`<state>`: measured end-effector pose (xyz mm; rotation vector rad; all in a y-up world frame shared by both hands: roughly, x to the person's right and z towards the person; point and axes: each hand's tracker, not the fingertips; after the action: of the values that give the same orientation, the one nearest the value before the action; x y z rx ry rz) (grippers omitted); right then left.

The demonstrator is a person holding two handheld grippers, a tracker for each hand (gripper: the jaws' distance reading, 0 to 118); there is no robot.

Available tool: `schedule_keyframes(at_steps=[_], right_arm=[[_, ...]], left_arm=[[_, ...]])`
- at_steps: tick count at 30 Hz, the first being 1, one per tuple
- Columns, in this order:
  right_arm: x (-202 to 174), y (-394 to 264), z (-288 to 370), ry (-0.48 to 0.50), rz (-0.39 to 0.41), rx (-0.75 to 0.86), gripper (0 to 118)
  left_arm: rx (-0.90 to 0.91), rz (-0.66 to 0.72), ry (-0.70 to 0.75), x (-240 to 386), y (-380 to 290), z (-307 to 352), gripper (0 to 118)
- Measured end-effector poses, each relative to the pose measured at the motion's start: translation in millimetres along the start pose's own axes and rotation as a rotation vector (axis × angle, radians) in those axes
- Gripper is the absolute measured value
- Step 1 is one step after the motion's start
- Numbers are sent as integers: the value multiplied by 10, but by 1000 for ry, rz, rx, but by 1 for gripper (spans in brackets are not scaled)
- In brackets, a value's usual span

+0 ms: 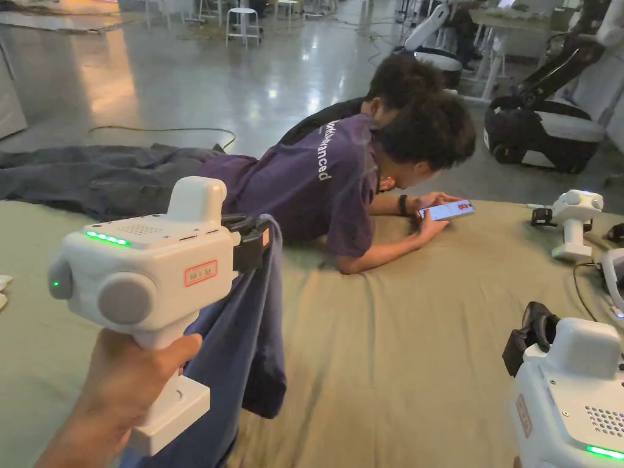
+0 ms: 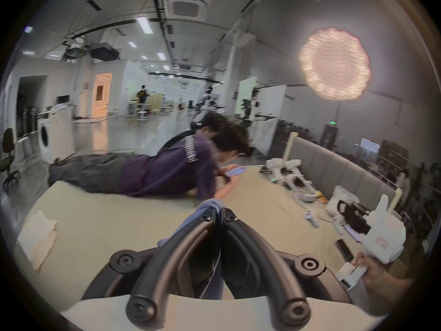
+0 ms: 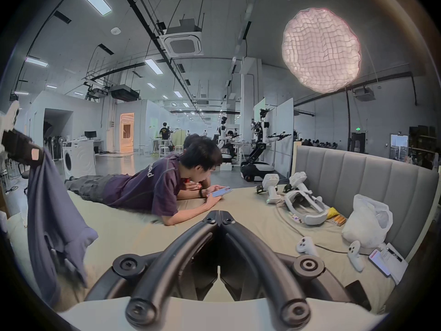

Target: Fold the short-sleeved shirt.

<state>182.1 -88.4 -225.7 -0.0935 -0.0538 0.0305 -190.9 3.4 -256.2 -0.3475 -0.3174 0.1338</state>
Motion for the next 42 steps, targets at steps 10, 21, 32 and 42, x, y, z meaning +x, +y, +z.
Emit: schedule_keyframes(at_steps=[10,21,32,42], right_arm=[[619,-6,304,-119,28,16,0],[984,-230,413,-187,30,-71,0],[599,-167,293,-79,40,-68,0],[31,18,109,9,5,10,0]], left_arm=[[-180,-106,-327,1566,-197,-1077,4],[-374,-87,-377,2109,-1262,-1571,35],[-107,69,-85,1068,-876,-826,54],[70,9,198,384,-821,-71,3]])
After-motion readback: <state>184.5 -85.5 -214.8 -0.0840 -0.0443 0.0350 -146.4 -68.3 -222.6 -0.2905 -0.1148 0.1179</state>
